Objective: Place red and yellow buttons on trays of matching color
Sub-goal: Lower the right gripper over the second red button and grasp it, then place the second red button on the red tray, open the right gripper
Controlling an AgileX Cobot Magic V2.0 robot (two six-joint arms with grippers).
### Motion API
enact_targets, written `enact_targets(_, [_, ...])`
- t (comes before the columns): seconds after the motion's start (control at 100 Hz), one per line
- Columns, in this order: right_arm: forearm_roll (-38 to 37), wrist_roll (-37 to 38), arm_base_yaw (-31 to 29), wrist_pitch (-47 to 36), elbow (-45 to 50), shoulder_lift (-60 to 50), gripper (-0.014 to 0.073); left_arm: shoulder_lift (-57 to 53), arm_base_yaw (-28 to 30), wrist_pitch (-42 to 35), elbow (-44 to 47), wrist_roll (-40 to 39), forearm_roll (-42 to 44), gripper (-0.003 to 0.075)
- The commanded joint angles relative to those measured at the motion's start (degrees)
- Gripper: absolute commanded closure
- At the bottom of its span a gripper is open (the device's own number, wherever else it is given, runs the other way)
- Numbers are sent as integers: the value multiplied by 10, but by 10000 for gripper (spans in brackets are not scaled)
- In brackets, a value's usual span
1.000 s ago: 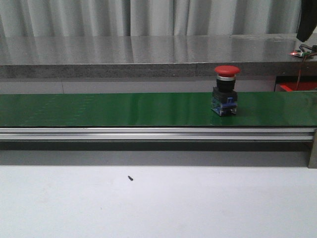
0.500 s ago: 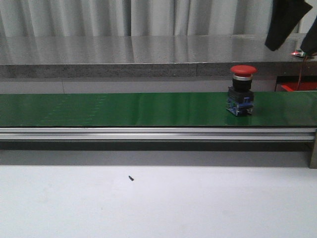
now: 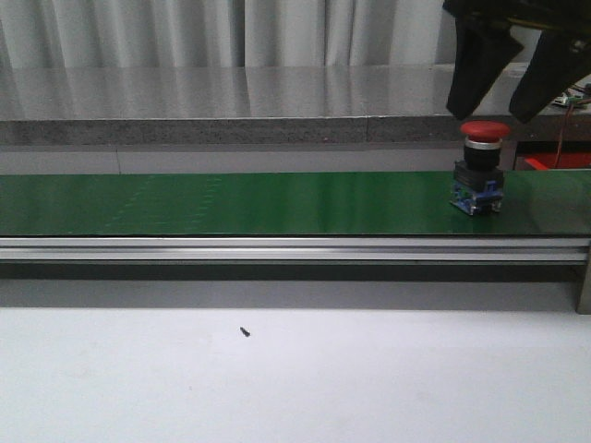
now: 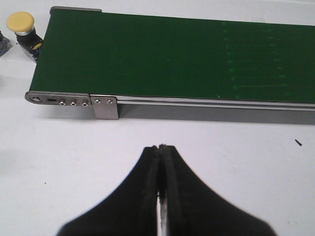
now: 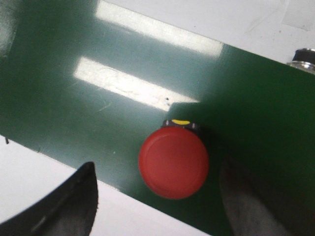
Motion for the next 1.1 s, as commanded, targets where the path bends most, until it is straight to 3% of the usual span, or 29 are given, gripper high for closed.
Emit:
enact_targets(0.0, [-7,-9,1,-30,-11,-8,76,0,-4,-34,-16,0,-11,740])
enact_targets(0.19, [-28,-9,-2,-39,-13,14,85,0,-4,-34,-16,0,-11,740])
enact_targets(0.43, [-32,-9,-2,-32,-16,19,396,0,-4,-34,-16,0,-11,740])
enact_targets(0.63, [-60,2,-20,-42,-16,-16,419,0,-4,-34,-16,0,-11,740])
enact_targets(0.75, [-73,18,-64,-39,-16,-49,419,0,-4,-34,-16,0,-11,740])
enact_targets(1.09, [-72,18,-263,-48,-18,-79,419,0,-4,-34,-16,0,-11,740])
